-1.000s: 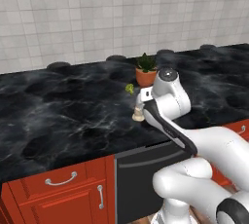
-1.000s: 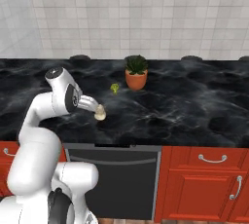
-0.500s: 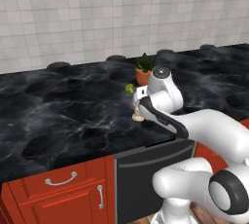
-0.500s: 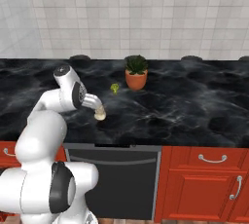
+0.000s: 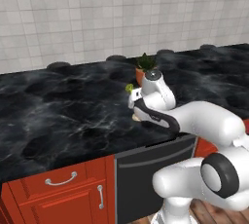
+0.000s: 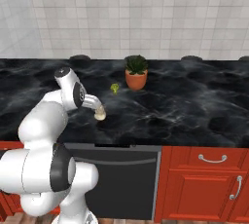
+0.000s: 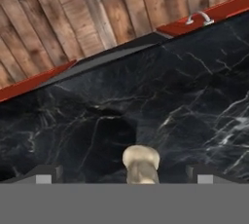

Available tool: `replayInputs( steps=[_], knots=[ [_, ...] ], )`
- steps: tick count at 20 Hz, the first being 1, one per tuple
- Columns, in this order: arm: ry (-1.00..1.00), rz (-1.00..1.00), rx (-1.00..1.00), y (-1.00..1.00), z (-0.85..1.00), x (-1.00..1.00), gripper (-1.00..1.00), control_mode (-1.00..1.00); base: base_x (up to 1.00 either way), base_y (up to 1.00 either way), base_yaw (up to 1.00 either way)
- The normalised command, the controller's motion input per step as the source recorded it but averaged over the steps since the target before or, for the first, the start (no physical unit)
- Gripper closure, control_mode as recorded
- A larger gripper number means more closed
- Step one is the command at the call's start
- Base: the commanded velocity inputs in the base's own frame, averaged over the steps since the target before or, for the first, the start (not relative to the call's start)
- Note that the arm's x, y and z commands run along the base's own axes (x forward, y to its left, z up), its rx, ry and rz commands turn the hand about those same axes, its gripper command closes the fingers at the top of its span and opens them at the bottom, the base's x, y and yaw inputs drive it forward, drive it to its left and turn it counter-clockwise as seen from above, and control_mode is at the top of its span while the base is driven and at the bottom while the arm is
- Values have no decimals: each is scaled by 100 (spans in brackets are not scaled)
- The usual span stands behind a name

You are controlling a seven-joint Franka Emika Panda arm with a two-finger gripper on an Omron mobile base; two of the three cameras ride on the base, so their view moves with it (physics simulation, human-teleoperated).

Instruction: Pick the candle and jar from the dining table and place them in the open cabinet. Close the cabinet after placing the objects.

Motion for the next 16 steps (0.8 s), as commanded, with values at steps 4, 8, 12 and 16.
replayInputs(
  steps=[4,8,12,16],
  knots=[
    [0,0,-2,0,-21,22,-100,-100,0,0,0],
    [0,0,0,0,-18,27,-100,-100,0,0,0],
    [0,0,0,0,-13,29,-100,-100,0,0,0],
    [0,0,0,0,-13,30,-100,-100,0,0,0]
  ],
)
